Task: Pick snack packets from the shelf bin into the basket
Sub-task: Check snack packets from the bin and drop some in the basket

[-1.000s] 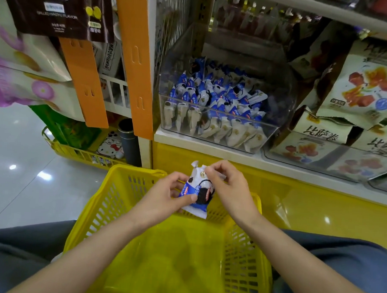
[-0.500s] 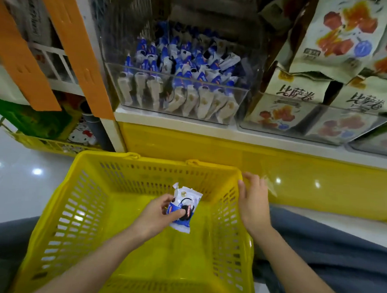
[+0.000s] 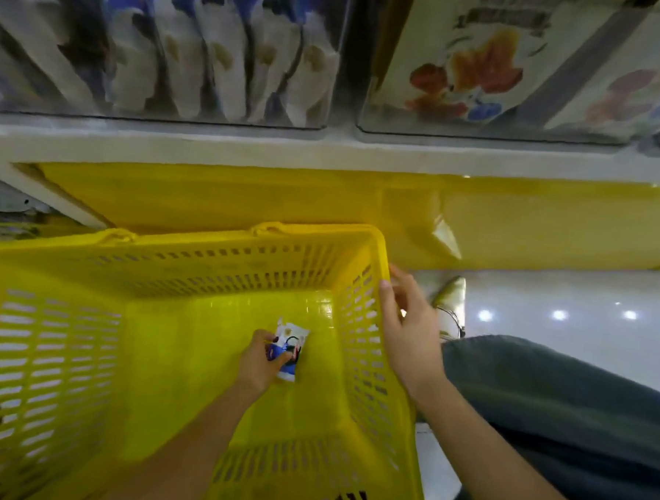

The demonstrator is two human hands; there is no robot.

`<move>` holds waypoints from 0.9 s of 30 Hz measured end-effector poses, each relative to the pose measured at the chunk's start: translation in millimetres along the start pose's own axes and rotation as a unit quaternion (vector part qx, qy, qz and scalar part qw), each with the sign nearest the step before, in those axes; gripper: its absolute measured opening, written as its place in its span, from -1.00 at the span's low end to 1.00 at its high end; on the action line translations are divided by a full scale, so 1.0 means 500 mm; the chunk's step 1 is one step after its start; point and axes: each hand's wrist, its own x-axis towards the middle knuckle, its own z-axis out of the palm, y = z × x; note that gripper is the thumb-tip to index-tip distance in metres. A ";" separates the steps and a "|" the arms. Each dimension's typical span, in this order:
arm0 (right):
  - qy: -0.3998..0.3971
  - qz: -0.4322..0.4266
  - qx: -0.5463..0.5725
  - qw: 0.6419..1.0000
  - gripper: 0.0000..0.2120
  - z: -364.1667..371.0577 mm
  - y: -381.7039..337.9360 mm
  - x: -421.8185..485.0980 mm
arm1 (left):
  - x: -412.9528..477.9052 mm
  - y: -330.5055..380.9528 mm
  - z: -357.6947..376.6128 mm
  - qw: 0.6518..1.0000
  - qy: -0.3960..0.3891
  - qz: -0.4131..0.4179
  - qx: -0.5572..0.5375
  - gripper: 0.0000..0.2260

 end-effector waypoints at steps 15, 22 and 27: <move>0.013 -0.001 -0.002 1.000 -0.69 -0.004 -0.006 -0.004 | -0.021 0.034 -0.067 0.953 0.012 0.108 0.283 -0.61; 0.000 -0.087 -0.162 0.983 -0.83 -0.022 -0.018 -0.013 | -0.155 0.186 -0.249 0.872 0.153 0.311 0.346 -0.68; -0.030 -0.226 -0.273 0.935 -0.84 -0.047 -0.163 0.007 | -0.277 0.334 -0.406 0.810 0.293 0.424 0.281 -0.73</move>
